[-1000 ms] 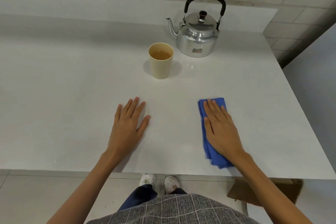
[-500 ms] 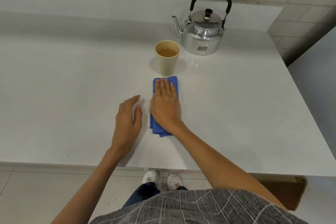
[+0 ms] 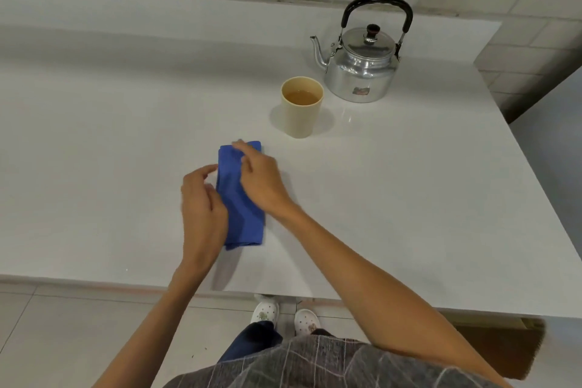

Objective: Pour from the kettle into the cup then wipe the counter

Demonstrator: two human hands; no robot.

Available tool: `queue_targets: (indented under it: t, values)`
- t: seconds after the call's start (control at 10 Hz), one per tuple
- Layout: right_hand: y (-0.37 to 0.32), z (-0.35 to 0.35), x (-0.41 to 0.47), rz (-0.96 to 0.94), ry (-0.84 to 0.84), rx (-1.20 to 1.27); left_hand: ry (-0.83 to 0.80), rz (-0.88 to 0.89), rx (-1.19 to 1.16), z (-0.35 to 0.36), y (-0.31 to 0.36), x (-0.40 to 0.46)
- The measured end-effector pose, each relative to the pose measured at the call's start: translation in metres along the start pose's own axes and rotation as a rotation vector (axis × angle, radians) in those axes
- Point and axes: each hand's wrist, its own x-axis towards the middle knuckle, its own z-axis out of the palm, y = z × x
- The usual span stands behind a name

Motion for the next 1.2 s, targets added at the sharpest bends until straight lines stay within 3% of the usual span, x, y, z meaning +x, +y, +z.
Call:
queue_targets:
  t: [0.1,0.2,0.3,0.7,1.0,1.2]
  values:
    - [0.012,-0.034,-0.003,-0.027,0.115,-0.007,-0.182,0.152,0.151,0.014,0.003,-0.021]
    - [0.022,-0.056,-0.007,-0.029,0.187,-0.049,-0.320,0.272,0.458,0.027,0.002,-0.024]
    - [0.033,-0.070,-0.015,-0.009,0.213,-0.113,-0.380,0.281,0.662,0.029,-0.005,-0.018]
    - [0.067,-0.096,-0.041,0.000,0.169,-0.247,-0.423,0.257,0.692,-0.008,-0.029,0.007]
    - [0.071,-0.120,-0.049,-0.006,0.217,-0.284,-0.525,0.184,0.568,-0.018,-0.012,0.026]
    - [0.059,-0.159,-0.043,-0.065,0.319,-0.289,-0.453,0.318,0.537,-0.025,0.025,0.074]
